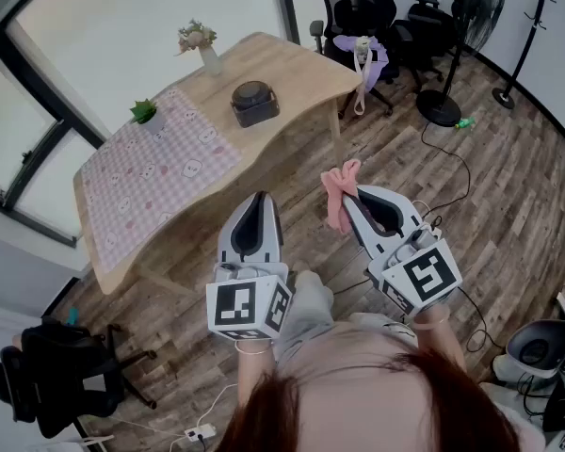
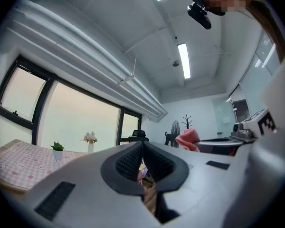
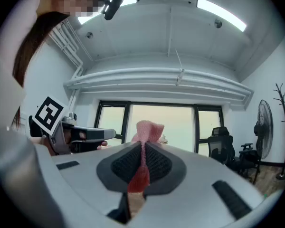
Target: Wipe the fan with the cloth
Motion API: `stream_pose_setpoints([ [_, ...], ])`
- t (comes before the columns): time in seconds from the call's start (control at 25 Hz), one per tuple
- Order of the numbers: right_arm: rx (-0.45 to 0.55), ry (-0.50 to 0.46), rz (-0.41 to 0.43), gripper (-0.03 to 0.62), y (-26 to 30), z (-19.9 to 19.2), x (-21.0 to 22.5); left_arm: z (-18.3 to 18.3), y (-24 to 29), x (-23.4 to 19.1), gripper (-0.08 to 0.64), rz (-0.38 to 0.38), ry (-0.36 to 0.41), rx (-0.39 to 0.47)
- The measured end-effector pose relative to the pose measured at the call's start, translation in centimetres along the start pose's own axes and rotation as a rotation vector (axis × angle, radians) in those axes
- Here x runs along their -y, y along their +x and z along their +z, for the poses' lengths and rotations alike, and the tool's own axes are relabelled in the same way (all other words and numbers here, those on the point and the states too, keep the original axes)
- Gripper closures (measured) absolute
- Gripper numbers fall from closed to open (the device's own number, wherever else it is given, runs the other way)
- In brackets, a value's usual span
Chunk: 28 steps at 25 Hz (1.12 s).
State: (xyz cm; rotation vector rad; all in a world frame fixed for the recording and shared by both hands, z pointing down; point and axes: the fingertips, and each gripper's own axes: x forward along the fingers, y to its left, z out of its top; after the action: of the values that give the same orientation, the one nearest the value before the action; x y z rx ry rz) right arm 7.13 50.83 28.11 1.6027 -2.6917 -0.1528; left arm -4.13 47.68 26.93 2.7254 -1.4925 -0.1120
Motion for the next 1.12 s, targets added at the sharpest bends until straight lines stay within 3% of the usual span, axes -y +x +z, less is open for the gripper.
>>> stream_pose_setpoints([
  [0.48, 0.007, 0.056, -0.015, 0.569, 0.7, -1.0, 1.1, -1.5, -0.5, 0.0, 0.546, 0.022, 0.02, -0.061],
  [1.12, -0.003, 0.094, 0.008, 0.569, 11.3, -2.2, 6.6, -2.2, 9.9, -5.9, 0.545, 0.034, -0.008, -0.113],
])
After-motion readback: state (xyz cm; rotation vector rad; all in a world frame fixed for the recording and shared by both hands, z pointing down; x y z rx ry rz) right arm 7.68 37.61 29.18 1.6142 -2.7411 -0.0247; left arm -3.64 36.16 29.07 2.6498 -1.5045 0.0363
